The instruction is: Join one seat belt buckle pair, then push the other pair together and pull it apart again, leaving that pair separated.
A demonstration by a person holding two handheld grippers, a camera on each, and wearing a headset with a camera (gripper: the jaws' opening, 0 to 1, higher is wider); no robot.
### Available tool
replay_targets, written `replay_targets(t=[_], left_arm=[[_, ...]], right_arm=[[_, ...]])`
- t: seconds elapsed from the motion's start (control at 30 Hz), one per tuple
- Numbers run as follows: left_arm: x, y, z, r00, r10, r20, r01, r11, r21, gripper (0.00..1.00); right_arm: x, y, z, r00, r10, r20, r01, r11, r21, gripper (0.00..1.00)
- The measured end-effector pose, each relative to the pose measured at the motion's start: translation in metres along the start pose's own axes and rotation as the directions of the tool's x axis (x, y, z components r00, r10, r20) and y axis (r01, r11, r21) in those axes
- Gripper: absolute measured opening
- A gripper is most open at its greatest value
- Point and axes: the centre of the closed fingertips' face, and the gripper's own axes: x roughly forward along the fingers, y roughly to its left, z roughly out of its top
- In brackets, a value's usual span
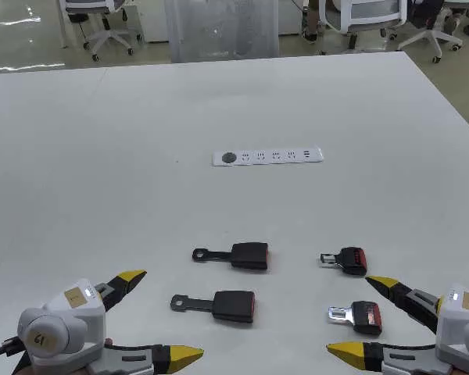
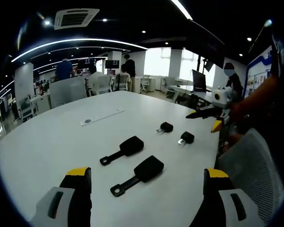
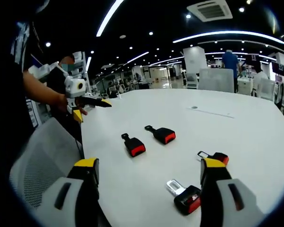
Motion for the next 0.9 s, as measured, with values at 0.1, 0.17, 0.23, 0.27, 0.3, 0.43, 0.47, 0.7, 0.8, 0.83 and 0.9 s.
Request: replay_targets(t=[0.1, 0.17, 0.23, 0.27, 0.3, 0.43, 0.47, 0.7, 0.8, 0.83, 0.9], left_arm=[[0.001, 0.001, 0.003, 1.0, -0.008, 0.004, 0.008, 1.0, 0.005, 1.0], [0.001, 0.002, 0.004, 0.9999, -0.009, 0.007, 0.009, 1.0, 0.007, 1.0], [0.001, 0.003, 0.004, 0.9999, -0.009, 0.007, 0.009, 1.0, 0.009, 1.0], [0.002, 0.003, 0.005, 0.9999, -0.009, 0.008, 0.009, 1.0, 0.009, 1.0], [0.002, 0.003, 0.004, 0.9999, -0.01, 0.007, 0.01, 1.0, 0.011, 1.0], [0.002, 0.003, 0.002, 0.9999, -0.014, -0.003, 0.014, 1.0, 0.014, 1.0], [0.002, 0.002, 0.002, 0.9999, -0.015, -0.003, 0.015, 1.0, 0.014, 1.0], [0.002, 0.0, 0.001, 0.9998, -0.016, -0.007, 0.016, 1.0, 0.016, 1.0], [0.001, 0.0, 0.0, 0.9998, -0.017, -0.011, 0.018, 1.0, 0.019, 1.0], [0.001, -0.001, 0.0, 0.9997, -0.019, -0.014, 0.019, 1.0, 0.021, 1.0], [0.001, -0.001, -0.001, 0.9997, -0.02, -0.017, 0.02, 1.0, 0.02, 1.0]], right_arm=[[0.001, 0.0, 0.003, 1.0, 0.005, 0.001, -0.005, 1.0, -0.008, 0.9], [0.002, 0.001, 0.006, 1.0, 0.007, 0.007, -0.007, 1.0, -0.011, 0.9], [0.003, 0.0, 0.009, 0.9999, 0.008, 0.012, -0.007, 1.0, -0.016, 0.9], [0.004, 0.001, 0.011, 0.9998, 0.008, 0.015, -0.008, 1.0, -0.021, 0.9], [0.004, 0.001, 0.012, 0.9998, 0.009, 0.018, -0.009, 1.0, -0.024, 0.9], [0.004, 0.001, 0.014, 0.9997, 0.009, 0.022, -0.008, 1.0, -0.026, 0.9], [0.004, 0.001, 0.014, 0.9997, 0.009, 0.021, -0.009, 1.0, -0.027, 0.9], [0.003, 0.001, 0.013, 0.9998, 0.016, 0.012, -0.016, 0.999, -0.03, 0.91], [0.004, 0.002, 0.013, 0.9998, 0.016, 0.011, -0.016, 0.999, -0.03, 0.91], [0.004, 0.002, 0.013, 0.9998, 0.017, 0.011, -0.017, 0.999, -0.029, 0.91], [0.004, 0.002, 0.012, 0.9998, 0.02, 0.008, -0.02, 0.999, -0.03, 0.91]])
